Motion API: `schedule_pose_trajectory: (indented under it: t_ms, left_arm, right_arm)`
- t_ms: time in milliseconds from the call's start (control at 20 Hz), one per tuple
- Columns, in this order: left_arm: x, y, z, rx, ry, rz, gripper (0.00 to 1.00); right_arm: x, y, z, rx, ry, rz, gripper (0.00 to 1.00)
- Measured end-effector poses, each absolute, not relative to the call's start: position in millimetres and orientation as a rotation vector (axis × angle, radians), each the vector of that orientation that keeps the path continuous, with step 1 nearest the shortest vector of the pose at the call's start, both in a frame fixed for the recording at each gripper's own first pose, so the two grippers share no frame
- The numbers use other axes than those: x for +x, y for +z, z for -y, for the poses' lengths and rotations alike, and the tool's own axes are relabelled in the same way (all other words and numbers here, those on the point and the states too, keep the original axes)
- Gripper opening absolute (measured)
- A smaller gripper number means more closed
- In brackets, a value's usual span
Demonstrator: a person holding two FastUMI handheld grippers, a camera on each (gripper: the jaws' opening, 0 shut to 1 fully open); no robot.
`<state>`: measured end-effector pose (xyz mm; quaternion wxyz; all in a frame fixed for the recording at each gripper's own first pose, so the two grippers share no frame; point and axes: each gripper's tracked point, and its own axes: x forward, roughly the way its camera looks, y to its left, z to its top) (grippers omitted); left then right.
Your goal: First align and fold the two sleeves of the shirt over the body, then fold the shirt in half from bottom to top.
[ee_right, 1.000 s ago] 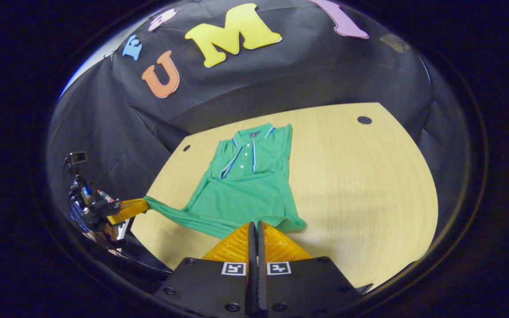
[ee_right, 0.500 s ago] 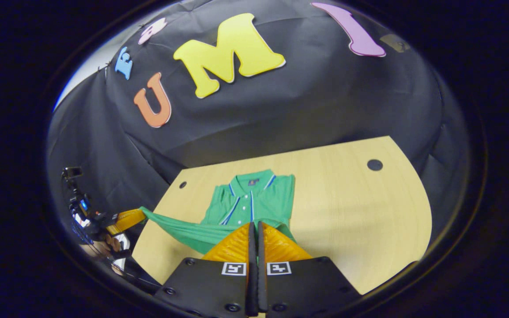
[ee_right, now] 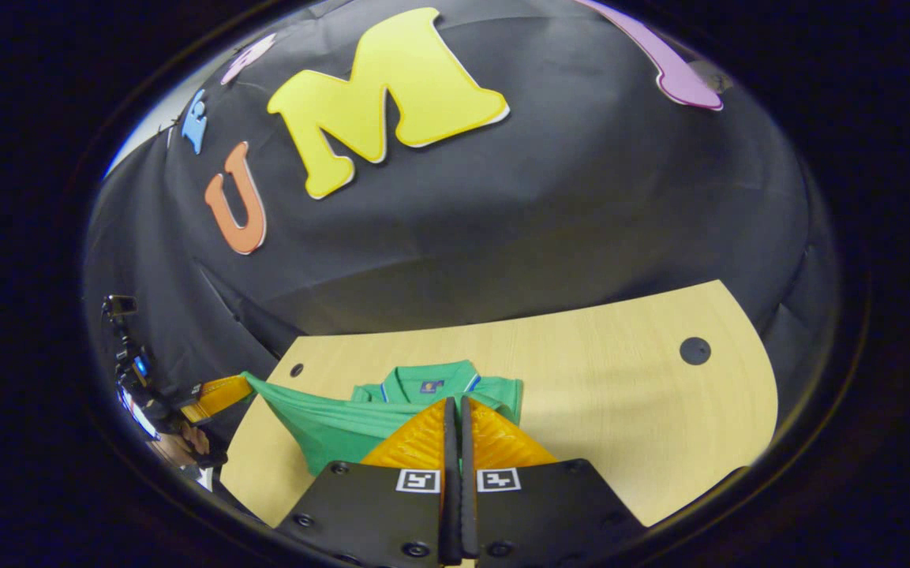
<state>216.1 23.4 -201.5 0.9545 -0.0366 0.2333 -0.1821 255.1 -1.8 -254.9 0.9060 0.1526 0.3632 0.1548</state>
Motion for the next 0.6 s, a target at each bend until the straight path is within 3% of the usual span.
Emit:
schedule_pose_trajectory:
  t_ms: [600]
  left_arm:
    - [298,-297,-24,-0.118,-0.258,-0.508,0.03]
  right_arm:
    - [326,-356,-12,0.192,0.278,-0.764,0.02]
